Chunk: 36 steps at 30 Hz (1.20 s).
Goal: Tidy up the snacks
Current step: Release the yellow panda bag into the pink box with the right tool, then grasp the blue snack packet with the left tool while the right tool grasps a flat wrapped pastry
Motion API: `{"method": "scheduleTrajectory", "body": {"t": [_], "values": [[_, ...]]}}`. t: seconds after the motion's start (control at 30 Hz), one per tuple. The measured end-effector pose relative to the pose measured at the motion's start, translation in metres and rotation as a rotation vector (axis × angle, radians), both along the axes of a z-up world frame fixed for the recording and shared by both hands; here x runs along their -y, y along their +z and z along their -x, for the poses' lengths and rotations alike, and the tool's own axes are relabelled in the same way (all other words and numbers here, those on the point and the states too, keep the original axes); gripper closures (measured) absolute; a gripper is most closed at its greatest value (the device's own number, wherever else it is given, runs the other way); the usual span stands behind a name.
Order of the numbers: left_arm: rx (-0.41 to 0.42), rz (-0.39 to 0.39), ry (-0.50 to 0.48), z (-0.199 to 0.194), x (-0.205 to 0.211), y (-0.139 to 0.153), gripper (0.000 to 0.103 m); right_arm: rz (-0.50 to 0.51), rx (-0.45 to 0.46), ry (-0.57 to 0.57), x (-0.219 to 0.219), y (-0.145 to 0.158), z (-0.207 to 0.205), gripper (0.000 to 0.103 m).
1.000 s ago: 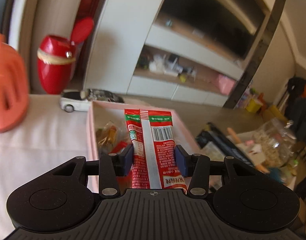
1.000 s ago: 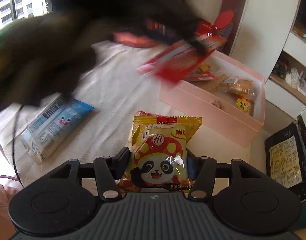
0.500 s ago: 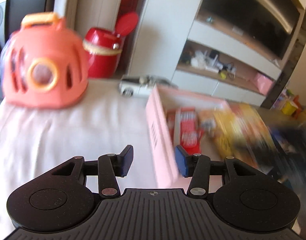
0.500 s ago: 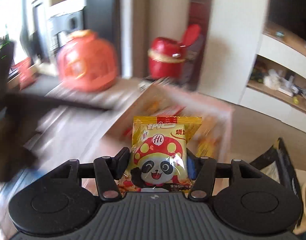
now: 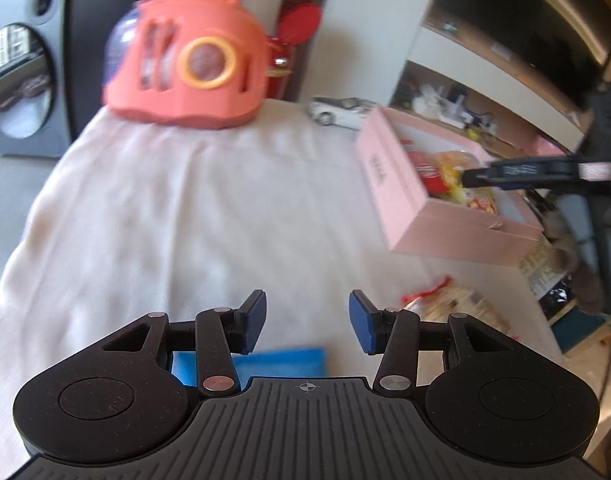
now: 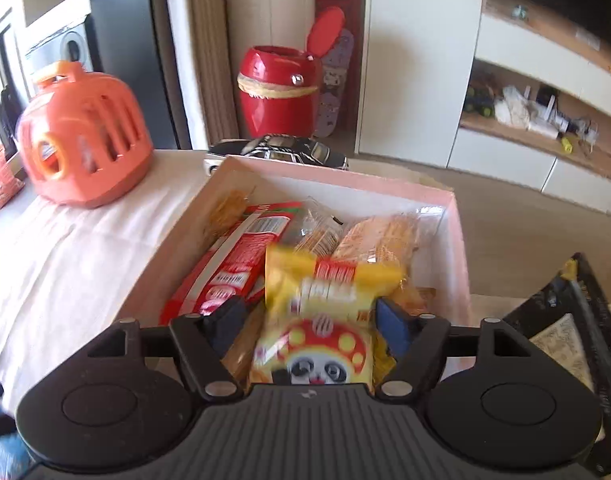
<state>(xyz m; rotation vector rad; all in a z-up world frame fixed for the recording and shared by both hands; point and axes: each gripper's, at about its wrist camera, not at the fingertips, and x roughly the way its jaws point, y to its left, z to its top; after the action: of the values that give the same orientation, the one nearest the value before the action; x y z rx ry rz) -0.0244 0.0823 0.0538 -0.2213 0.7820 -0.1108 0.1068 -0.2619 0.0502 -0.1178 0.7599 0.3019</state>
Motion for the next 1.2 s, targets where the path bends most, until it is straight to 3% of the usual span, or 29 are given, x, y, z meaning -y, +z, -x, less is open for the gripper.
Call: {"method": "scheduleTrajectory", "body": {"t": [0.23, 0.43, 0.53, 0.63, 0.73, 0.9, 1.2], "values": [[-0.037, 0.015, 0.087, 0.040, -0.030, -0.008, 0.052, -0.062, 0.029, 0.085, 0.009, 0.018, 0.075, 0.022], [-0.058, 0.048, 0.112, 0.066, -0.043, -0.015, 0.052, -0.021, 0.029, 0.202, -0.021, -0.004, 0.146, 0.022], [-0.069, 0.049, 0.111, 0.073, -0.046, -0.019, 0.052, -0.037, -0.021, 0.269, -0.042, -0.021, 0.170, 0.022], [-0.064, 0.046, 0.104, 0.077, -0.046, -0.020, 0.052, -0.075, -0.085, 0.347, -0.065, -0.037, 0.185, 0.022], [-0.059, 0.036, 0.104, 0.076, -0.044, -0.021, 0.052, -0.047, -0.088, 0.407, -0.089, -0.048, 0.196, 0.022], [-0.045, -0.015, 0.127, 0.069, -0.044, -0.020, 0.052, 0.023, 0.005, 0.436, -0.122, -0.056, 0.206, 0.020], [-0.037, -0.048, 0.167, 0.059, -0.058, -0.018, 0.051, 0.008, 0.022, 0.440, -0.142, -0.058, 0.192, 0.020]]}}
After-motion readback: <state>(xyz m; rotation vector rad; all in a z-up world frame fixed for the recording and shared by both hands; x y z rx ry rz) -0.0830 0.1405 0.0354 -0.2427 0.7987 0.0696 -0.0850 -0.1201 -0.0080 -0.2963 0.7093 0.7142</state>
